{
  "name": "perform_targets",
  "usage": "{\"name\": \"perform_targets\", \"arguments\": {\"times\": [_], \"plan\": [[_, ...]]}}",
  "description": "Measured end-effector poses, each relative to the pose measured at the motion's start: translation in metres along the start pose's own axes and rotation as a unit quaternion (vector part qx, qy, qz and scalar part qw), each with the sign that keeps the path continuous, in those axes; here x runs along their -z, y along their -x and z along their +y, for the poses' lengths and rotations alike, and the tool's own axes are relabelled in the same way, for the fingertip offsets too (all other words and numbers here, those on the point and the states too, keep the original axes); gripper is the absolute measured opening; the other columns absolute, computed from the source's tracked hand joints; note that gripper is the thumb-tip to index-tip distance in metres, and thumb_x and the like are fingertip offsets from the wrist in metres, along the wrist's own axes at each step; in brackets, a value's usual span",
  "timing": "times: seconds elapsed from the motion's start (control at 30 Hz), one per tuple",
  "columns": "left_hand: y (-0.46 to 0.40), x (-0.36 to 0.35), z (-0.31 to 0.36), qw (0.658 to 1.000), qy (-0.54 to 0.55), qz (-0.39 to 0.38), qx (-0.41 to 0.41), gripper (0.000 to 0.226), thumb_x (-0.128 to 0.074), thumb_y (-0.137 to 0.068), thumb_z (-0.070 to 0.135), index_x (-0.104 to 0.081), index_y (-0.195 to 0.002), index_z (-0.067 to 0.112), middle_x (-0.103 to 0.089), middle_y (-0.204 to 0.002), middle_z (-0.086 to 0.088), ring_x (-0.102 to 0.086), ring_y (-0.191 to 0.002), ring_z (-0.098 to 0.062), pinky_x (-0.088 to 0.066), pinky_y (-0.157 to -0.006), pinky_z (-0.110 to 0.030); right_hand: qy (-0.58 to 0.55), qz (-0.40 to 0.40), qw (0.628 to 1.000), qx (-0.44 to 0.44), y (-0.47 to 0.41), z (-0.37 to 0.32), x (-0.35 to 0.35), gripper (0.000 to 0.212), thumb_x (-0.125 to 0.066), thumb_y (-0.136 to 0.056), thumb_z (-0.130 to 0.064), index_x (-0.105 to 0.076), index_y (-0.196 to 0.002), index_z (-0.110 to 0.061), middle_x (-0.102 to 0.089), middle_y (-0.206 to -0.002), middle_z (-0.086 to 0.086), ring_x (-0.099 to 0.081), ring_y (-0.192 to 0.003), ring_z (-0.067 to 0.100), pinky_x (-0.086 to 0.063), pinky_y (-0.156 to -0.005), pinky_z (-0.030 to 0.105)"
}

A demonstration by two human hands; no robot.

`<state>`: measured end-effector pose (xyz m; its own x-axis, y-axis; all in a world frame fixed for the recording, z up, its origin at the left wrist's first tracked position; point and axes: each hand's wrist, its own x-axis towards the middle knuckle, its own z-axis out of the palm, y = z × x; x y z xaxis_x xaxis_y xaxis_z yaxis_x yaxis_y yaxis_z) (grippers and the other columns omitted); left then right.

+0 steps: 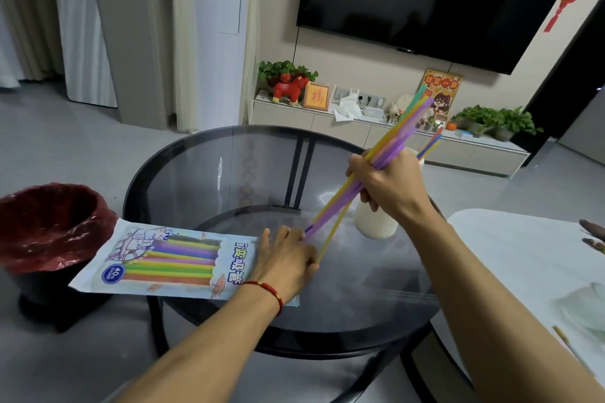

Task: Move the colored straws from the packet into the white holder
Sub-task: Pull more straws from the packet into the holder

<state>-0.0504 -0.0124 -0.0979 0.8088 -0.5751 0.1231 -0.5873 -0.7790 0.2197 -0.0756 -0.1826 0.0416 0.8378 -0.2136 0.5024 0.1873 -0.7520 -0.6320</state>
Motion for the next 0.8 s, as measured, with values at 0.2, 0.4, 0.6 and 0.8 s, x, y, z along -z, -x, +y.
{"name": "perform_targets", "arguments": {"times": [0.2, 0.4, 0.6, 0.8], "plan": [[-0.003, 0.0, 0.001, 1.0, -0.019, -0.003, -0.007, 0.026, -0.049, -0.096, 0.043, -0.07, -0.1, 0.029, -0.052, -0.127, 0.002, -0.041, -0.124, -0.026, -0.028, -0.109, -0.054, -0.028, -0.133, 0.99, -0.027, -0.011, -0.007, 0.009, 0.023, -0.076, -0.084, -0.026, -0.079, -0.074, -0.006, -0.075, -0.058, 0.011, -0.073, -0.047, 0.024, -0.058, -0.048, 0.026], [-0.007, -0.007, -0.001, 0.999, -0.001, 0.001, -0.044, 0.022, -0.044, -0.094, 0.038, -0.062, -0.09, 0.025, -0.061, -0.106, 0.001, -0.045, -0.117, -0.022, -0.026, -0.11, -0.056, -0.066, -0.098, 0.992, -0.043, 0.0, 0.002, -0.009, 0.025, -0.078, -0.084, -0.024, -0.078, -0.073, -0.002, -0.073, -0.058, 0.016, -0.069, -0.051, 0.035, -0.058, -0.05, 0.035], [-0.005, -0.014, -0.006, 0.998, 0.01, 0.007, -0.069, 0.023, -0.048, -0.087, 0.053, -0.056, -0.094, 0.033, -0.05, -0.125, 0.0, -0.039, -0.124, -0.028, -0.026, -0.107, -0.056, 0.01, -0.063, 0.998, -0.03, 0.024, 0.018, -0.031, 0.028, -0.065, -0.096, -0.015, -0.076, -0.073, -0.003, -0.068, -0.054, 0.003, -0.062, -0.043, 0.009, -0.058, -0.053, 0.03], [-0.004, -0.017, -0.012, 0.996, 0.047, -0.004, -0.078, 0.034, -0.055, -0.083, 0.062, -0.065, -0.099, 0.033, -0.033, -0.154, -0.004, -0.02, -0.143, -0.026, -0.009, -0.117, -0.06, 0.075, -0.079, 0.992, -0.06, 0.02, 0.041, -0.01, 0.02, -0.068, -0.094, -0.017, -0.074, -0.077, -0.007, -0.07, -0.063, -0.001, -0.066, -0.047, 0.009, -0.054, -0.048, 0.018]]}}
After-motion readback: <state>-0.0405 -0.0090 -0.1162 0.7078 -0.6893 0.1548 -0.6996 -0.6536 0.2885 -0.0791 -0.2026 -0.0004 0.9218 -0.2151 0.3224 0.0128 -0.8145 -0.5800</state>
